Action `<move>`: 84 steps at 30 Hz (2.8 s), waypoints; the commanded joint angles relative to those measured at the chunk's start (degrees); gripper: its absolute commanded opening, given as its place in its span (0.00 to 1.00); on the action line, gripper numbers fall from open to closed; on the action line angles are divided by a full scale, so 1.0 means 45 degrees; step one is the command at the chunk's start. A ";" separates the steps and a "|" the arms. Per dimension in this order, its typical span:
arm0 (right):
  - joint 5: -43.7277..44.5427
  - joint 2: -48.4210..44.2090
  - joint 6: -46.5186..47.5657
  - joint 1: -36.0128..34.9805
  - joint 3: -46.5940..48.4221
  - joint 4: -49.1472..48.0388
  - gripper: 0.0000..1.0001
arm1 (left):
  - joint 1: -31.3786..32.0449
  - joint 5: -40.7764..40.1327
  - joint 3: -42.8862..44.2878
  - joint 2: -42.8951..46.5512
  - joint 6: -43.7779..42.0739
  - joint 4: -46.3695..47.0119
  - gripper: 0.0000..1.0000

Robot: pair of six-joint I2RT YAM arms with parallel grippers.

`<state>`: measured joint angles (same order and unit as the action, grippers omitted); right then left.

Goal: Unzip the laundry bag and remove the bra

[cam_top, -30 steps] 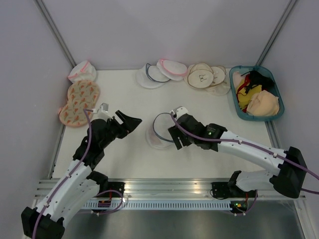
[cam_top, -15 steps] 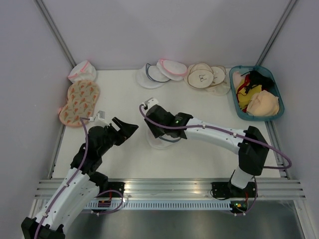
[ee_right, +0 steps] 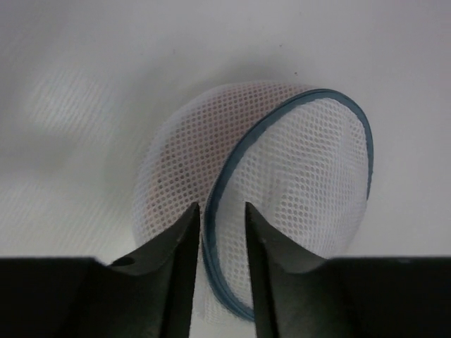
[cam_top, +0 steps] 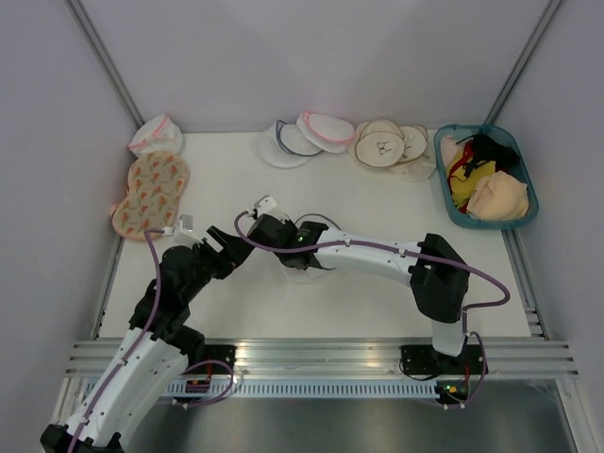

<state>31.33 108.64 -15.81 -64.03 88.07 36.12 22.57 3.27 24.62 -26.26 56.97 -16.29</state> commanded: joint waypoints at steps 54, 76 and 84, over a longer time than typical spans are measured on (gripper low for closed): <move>0.2725 -1.0275 -0.5079 -0.0088 -0.7325 -0.0409 0.00 | 0.5376 -0.5651 0.8865 -1.4067 -0.7757 -0.1205 0.84; 0.4448 -1.1600 -1.1162 -0.0126 -0.9141 0.3634 0.74 | 0.5356 -0.4633 0.7127 -1.2194 -0.6157 -0.0969 0.02; 0.0989 -1.1236 -0.5437 -0.0049 -0.9184 -0.3259 0.77 | 0.5375 -0.4028 0.5976 -1.1743 -0.5610 -0.0598 0.02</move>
<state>41.85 55.13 -50.94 -64.38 43.57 35.64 46.63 -16.86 53.15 -80.93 28.71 -20.71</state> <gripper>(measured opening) 0.764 0.026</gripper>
